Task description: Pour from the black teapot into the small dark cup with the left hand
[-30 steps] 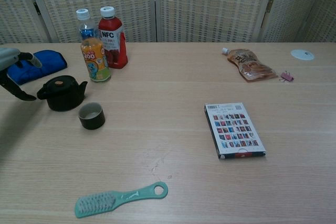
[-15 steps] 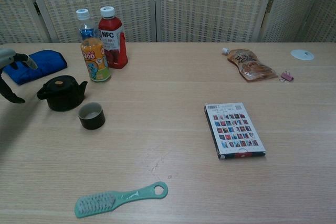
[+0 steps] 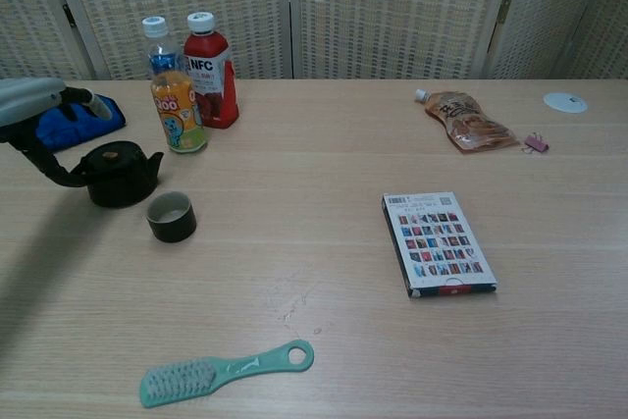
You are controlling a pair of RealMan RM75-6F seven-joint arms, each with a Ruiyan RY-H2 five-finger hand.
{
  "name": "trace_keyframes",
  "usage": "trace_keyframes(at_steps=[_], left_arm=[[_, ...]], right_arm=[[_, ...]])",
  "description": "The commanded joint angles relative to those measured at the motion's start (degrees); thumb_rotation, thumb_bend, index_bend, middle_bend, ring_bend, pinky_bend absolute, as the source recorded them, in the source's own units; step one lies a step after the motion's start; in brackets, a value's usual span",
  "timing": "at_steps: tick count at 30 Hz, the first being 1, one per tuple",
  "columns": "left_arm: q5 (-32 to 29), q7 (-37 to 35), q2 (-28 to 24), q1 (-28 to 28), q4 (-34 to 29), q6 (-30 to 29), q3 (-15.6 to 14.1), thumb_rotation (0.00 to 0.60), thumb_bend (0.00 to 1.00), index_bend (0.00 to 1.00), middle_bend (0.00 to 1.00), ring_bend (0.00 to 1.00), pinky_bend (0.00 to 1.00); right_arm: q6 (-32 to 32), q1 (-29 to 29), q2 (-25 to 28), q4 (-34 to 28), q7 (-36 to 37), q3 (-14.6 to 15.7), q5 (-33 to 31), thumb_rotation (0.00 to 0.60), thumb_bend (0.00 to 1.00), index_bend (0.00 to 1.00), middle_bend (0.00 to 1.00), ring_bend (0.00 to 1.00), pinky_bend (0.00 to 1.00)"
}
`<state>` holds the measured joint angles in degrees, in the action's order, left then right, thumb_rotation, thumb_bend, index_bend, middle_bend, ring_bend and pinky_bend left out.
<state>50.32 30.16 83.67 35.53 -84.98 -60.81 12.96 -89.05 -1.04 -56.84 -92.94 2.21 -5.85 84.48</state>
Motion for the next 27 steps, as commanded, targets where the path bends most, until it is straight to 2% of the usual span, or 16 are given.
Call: trace_keyframes(at_steps=[1, 11, 27], left_arm=[[-0.64, 0.64, 0.41, 0.87, -0.22, 0.38, 0.28, 0.6, 0.1, 0.22, 0.16, 0.21, 0.0], [-4.3, 2.63, 1.7, 3.28, 1.92, 2.28, 0.03, 0.6, 0.1, 0.22, 0.16, 0.21, 0.0], [-11.11, 0.73, 2.45, 5.11, 12.48, 5.88, 1.74, 0.6, 0.1, 0.22, 0.16, 0.21, 0.0]], right_arm=[[-0.13, 0.17, 0.08, 0.08, 0.16, 0.03, -0.11, 0.6, 0.16, 0.2, 0.25, 0.2, 0.32], [-0.52, 0.64, 0.16, 0.38, 0.61, 0.11, -0.33, 0.6, 0.16, 0.2, 0.25, 0.2, 0.32], [0.29, 0.08, 0.25, -0.73, -0.88, -0.06, -0.49, 0.6, 0.16, 0.2, 0.25, 0.2, 0.32]])
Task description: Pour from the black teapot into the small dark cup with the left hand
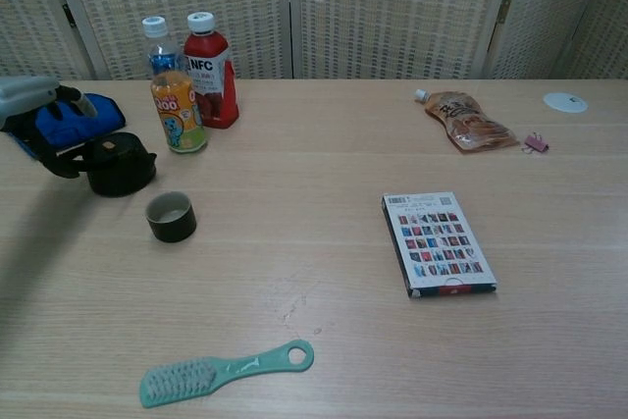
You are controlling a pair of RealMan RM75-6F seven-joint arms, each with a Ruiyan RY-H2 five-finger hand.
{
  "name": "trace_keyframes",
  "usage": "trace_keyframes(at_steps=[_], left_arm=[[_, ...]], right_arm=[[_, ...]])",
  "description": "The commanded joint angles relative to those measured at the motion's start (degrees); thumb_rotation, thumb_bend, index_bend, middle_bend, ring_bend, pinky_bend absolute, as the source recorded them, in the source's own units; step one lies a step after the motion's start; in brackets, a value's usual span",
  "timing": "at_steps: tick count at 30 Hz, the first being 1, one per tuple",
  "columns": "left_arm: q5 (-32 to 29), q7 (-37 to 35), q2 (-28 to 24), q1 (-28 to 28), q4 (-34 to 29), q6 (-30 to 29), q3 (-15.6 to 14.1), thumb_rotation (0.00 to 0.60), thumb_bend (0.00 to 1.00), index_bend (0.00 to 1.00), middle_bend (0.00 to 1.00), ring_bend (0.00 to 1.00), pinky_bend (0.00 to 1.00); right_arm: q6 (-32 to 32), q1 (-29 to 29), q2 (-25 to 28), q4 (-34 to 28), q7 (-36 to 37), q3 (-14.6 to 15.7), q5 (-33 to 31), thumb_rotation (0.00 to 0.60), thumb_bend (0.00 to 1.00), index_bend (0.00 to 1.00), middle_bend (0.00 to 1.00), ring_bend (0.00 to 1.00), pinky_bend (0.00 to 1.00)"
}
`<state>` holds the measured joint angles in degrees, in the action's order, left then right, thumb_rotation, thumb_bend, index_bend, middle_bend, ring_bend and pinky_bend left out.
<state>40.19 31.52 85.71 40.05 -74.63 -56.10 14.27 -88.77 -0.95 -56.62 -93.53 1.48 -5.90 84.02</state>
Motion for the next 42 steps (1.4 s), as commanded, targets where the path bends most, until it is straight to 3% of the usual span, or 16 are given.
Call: trace_keyframes(at_steps=[1, 5, 9, 17, 24, 34, 42], left_arm=[[-1.12, -0.92, 0.64, 0.79, 3.21, 1.64, 0.5, 0.6, 0.1, 0.22, 0.16, 0.21, 0.0], [-0.24, -1.96, 0.81, 0.72, 5.07, 2.03, 0.06, 0.6, 0.1, 0.22, 0.16, 0.21, 0.0], [3.15, -3.63, -0.7, -0.71, 2.71, 0.3, -1.19, 0.6, 0.1, 0.22, 0.16, 0.22, 0.0], [17.53, -11.46, -4.88, -4.62, -5.32, -4.45, -5.14, 0.6, 0.1, 0.27, 0.21, 0.22, 0.0], [25.08, -14.14, -5.46, -5.66, -7.37, -5.53, -7.9, 0.6, 0.1, 0.28, 0.22, 0.22, 0.0], [28.13, -14.28, -3.25, -5.35, -5.28, -4.5, -8.98, 0.6, 0.1, 0.28, 0.23, 0.23, 0.0], [26.36, -10.61, -2.04, -4.76, -2.11, -2.86, -8.75, 0.6, 0.1, 0.28, 0.23, 0.23, 0.0]], right_arm=[[-0.01, -0.01, 0.07, -0.28, -0.3, -0.02, -0.06, 0.6, 0.16, 0.2, 0.25, 0.2, 0.32], [-0.29, 0.08, 0.24, -0.72, -0.67, -0.06, 0.0, 0.6, 0.16, 0.2, 0.25, 0.2, 0.32], [-0.55, 0.11, 0.52, -0.95, -0.9, -0.22, 0.01, 0.6, 0.16, 0.2, 0.25, 0.2, 0.32], [-0.32, -0.35, 1.45, -1.73, -1.29, -0.88, -0.4, 0.6, 0.16, 0.2, 0.25, 0.2, 0.32], [2.33, -1.06, 1.86, -2.22, -1.78, 0.63, 0.7, 0.6, 0.16, 0.2, 0.25, 0.2, 0.32], [4.46, -2.04, 1.38, -1.28, -0.32, 2.71, 3.93, 0.6, 0.16, 0.2, 0.25, 0.2, 0.32], [4.34, -1.94, 1.42, -1.25, -0.22, 3.17, 4.16, 0.6, 0.16, 0.2, 0.25, 0.2, 0.32]])
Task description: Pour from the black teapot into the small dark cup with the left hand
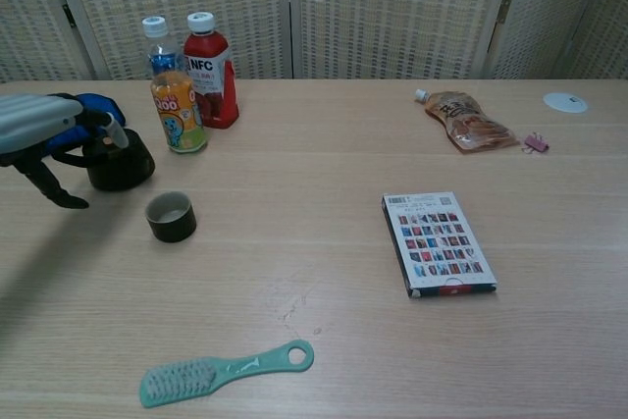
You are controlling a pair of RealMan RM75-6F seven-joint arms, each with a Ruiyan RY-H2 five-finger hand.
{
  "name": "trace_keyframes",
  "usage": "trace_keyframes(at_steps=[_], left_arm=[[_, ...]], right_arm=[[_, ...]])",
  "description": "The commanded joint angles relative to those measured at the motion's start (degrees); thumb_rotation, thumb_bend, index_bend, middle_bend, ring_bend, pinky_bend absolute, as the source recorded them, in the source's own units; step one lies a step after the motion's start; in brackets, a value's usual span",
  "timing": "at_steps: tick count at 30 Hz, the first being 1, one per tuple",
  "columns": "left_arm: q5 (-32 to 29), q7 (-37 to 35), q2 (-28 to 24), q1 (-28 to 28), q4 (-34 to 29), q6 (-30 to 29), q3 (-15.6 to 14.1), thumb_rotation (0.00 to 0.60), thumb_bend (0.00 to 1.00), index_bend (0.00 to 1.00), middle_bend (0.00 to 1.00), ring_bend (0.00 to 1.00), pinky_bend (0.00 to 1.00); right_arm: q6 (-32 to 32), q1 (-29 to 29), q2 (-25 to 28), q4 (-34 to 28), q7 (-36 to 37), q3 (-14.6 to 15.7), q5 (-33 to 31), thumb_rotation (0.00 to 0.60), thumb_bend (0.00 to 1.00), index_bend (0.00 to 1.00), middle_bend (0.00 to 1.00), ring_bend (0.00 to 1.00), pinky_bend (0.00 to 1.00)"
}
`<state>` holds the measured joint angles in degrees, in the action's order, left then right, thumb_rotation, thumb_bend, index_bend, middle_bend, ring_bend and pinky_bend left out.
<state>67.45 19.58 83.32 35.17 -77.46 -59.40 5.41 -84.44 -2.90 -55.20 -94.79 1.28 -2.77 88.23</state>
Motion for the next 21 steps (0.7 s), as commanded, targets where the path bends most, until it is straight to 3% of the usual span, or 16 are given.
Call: trace_keyframes(at_steps=[1, 21], left_arm=[[-1.29, 1.91, 0.41, 0.08, 1.0, 0.51, 0.14, 0.6, 0.1, 0.28, 0.23, 0.23, 0.0], [-2.82, 4.04, -0.18, -0.86, 2.82, 1.03, 0.27, 0.6, 0.1, 0.36, 0.3, 0.29, 0.0]], right_arm=[[0.04, 0.01, -0.03, 0.05, 0.0, 0.07, -0.09, 0.6, 0.16, 0.2, 0.25, 0.2, 0.32], [0.12, -0.39, -0.08, -0.12, -0.28, 0.11, -0.28, 0.6, 0.16, 0.2, 0.25, 0.2, 0.32]])
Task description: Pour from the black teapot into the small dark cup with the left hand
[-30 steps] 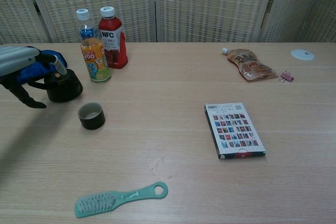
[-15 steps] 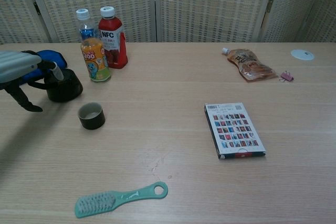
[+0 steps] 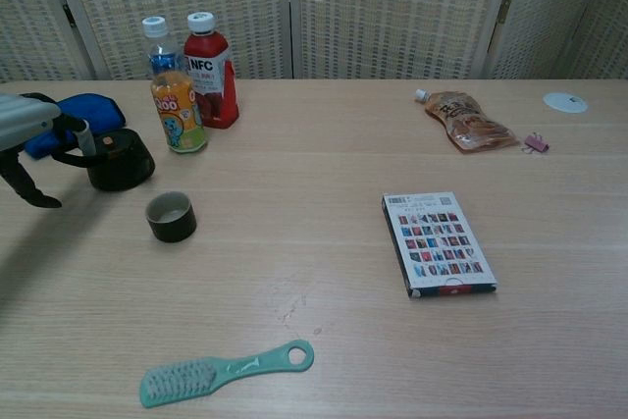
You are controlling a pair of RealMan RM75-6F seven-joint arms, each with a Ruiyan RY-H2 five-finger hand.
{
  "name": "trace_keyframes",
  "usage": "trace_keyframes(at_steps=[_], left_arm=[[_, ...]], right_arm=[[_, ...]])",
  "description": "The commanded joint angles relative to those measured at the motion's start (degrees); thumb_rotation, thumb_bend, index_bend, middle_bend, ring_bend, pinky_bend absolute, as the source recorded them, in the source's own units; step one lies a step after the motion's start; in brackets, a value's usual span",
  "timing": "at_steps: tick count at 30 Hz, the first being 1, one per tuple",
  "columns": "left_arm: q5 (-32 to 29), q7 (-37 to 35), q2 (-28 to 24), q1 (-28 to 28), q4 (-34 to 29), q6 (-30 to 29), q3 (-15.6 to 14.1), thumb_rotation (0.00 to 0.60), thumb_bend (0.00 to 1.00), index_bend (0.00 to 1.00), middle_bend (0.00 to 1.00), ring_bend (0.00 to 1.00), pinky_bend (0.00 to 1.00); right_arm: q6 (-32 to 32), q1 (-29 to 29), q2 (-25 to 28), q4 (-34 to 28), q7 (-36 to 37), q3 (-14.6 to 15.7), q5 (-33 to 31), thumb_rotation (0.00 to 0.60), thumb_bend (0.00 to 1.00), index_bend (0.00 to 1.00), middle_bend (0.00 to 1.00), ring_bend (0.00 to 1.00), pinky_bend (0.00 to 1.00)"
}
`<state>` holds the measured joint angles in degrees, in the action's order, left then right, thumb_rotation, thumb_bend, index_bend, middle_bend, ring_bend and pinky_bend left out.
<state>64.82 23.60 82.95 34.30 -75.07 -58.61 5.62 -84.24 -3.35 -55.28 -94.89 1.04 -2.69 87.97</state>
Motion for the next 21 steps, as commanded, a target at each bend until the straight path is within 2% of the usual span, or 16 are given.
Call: trace_keyframes(at_steps=[1, 21], left_arm=[[-0.25, 0.01, 0.28, 0.0, 0.65, 0.34, 0.08, 0.6, 0.1, 0.37, 0.31, 0.29, 0.0], [-1.39, -0.59, 1.93, 0.32, 2.54, 3.07, 0.22, 0.6, 0.1, 0.42, 0.36, 0.33, 0.0]], right_arm=[[-0.09, 0.06, 0.01, -0.02, -0.03, 0.02, -0.08, 0.6, 0.16, 0.2, 0.25, 0.2, 0.32], [-0.13, 0.26, 0.09, -0.13, -0.21, 0.19, -0.71, 0.6, 0.16, 0.2, 0.25, 0.2, 0.32]])
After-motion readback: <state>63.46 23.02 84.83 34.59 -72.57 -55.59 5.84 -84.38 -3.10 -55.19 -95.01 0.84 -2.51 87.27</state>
